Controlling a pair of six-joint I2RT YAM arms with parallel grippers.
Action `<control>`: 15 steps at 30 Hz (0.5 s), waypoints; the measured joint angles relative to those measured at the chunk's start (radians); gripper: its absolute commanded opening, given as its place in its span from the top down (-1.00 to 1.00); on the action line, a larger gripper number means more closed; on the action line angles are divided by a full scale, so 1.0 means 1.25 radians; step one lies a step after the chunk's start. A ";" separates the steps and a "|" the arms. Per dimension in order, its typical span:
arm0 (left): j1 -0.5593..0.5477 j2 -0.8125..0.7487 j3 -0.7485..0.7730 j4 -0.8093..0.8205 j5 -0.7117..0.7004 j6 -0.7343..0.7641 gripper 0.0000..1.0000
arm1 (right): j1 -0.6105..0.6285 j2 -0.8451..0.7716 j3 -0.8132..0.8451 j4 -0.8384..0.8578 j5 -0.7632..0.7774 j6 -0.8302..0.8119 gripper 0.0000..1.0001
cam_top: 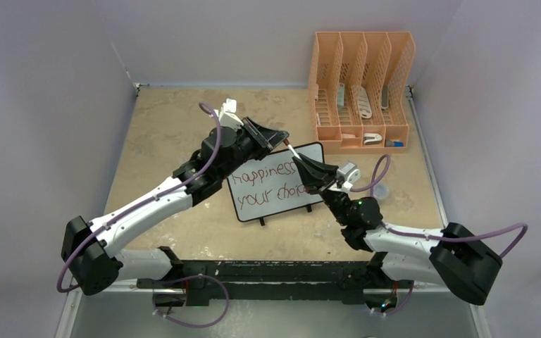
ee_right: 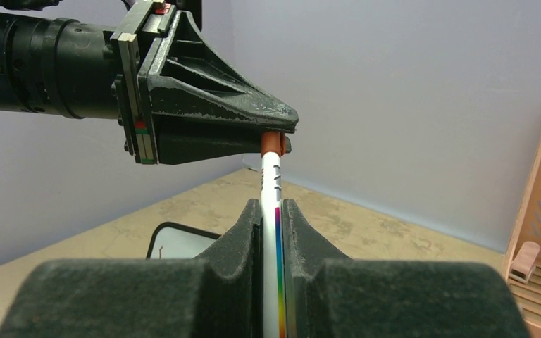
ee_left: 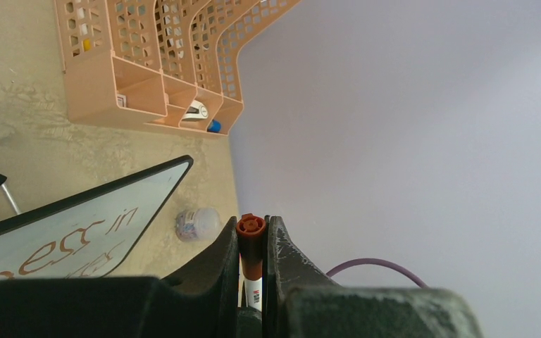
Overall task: Write a sentence on the whiteboard
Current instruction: Close the whiteboard marker at the center of the board.
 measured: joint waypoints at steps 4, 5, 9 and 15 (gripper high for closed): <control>-0.015 -0.007 -0.016 0.015 -0.027 -0.008 1.00 | 0.005 0.004 0.000 0.005 0.007 -0.008 1.00; -0.019 -0.010 -0.017 0.015 -0.036 -0.008 1.00 | 0.005 0.007 0.000 0.009 0.008 -0.010 1.00; -0.042 -0.020 -0.020 0.014 -0.087 -0.003 1.00 | 0.009 0.020 0.006 0.023 0.008 -0.017 1.00; -0.069 -0.023 -0.020 0.021 -0.149 0.010 1.00 | 0.010 0.034 0.018 0.036 0.007 -0.021 1.00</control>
